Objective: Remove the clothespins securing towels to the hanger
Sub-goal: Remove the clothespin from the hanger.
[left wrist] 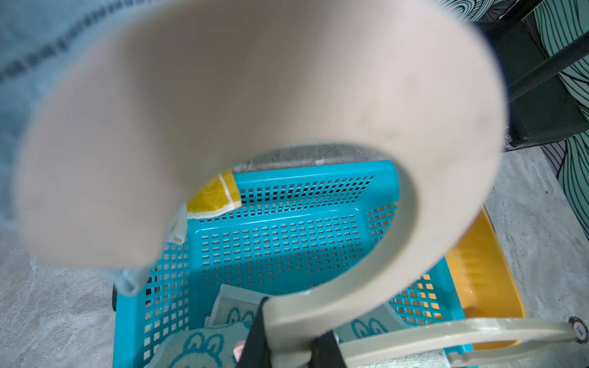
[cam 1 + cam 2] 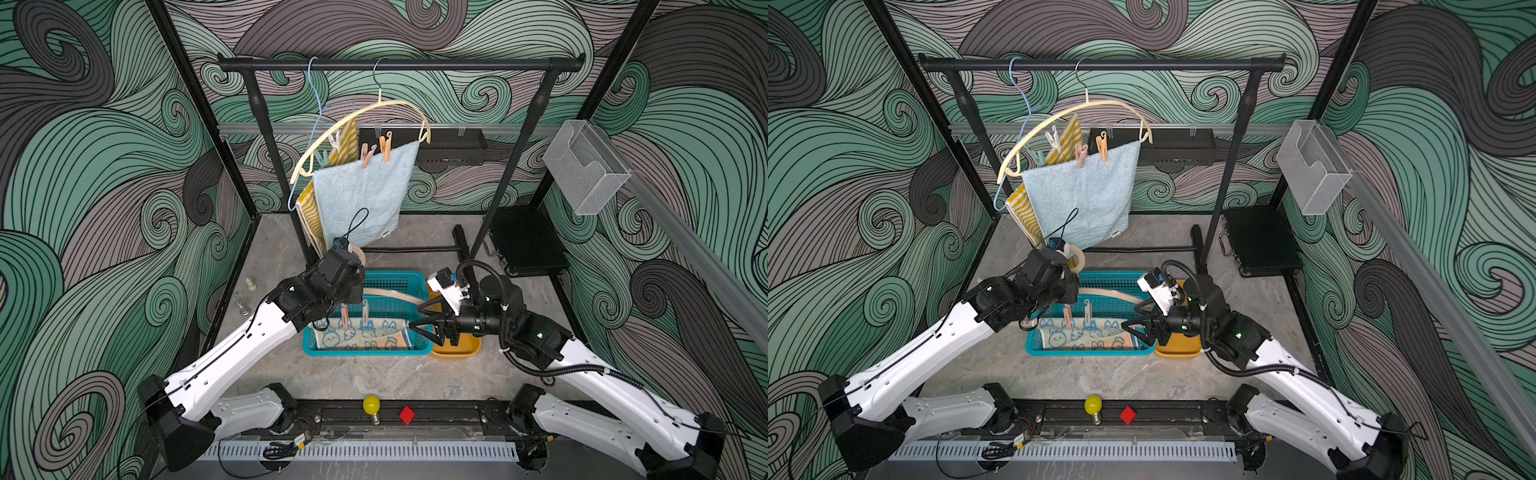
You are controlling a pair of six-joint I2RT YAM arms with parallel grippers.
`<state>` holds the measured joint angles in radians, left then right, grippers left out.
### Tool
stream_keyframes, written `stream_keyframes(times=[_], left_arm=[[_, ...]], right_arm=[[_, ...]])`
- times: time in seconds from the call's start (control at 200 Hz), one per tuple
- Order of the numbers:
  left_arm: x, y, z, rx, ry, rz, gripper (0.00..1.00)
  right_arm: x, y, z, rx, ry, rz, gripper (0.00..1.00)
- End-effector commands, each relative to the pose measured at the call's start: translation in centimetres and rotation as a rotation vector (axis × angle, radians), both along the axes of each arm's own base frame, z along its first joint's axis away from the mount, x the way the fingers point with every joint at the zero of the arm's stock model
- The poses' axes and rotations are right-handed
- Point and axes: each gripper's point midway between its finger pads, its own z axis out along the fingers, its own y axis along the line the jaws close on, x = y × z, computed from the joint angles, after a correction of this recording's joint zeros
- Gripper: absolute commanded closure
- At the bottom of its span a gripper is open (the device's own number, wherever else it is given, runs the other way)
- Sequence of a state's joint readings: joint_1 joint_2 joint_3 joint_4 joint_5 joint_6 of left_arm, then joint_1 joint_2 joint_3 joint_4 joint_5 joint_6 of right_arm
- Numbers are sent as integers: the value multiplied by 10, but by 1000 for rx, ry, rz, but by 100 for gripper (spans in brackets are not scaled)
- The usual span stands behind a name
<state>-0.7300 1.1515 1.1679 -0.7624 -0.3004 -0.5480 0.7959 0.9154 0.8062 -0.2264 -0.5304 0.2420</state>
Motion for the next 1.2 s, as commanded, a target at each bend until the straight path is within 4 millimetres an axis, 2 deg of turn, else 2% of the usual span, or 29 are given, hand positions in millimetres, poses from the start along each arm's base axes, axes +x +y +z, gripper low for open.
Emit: stream_keyframes(times=[0.0, 0.345, 0.57, 0.866, 1.196], left_arm=[[-3, 2, 8, -45, -19, 33, 100], [-5, -2, 5, -77, -8, 43, 100], [-4, -9, 2, -58, 6, 10, 100], [-3, -20, 7, -74, 11, -30, 100], [-1, -29, 11, -84, 33, -50, 100]], right_arm=[[5, 12, -3, 10, -16, -18, 34], [-3, 50, -30, -77, -13, 27, 33], [6, 68, -41, -110, -20, -12, 33], [24, 82, -46, -113, -23, -89, 32], [38, 85, -59, -154, -13, -158, 33]])
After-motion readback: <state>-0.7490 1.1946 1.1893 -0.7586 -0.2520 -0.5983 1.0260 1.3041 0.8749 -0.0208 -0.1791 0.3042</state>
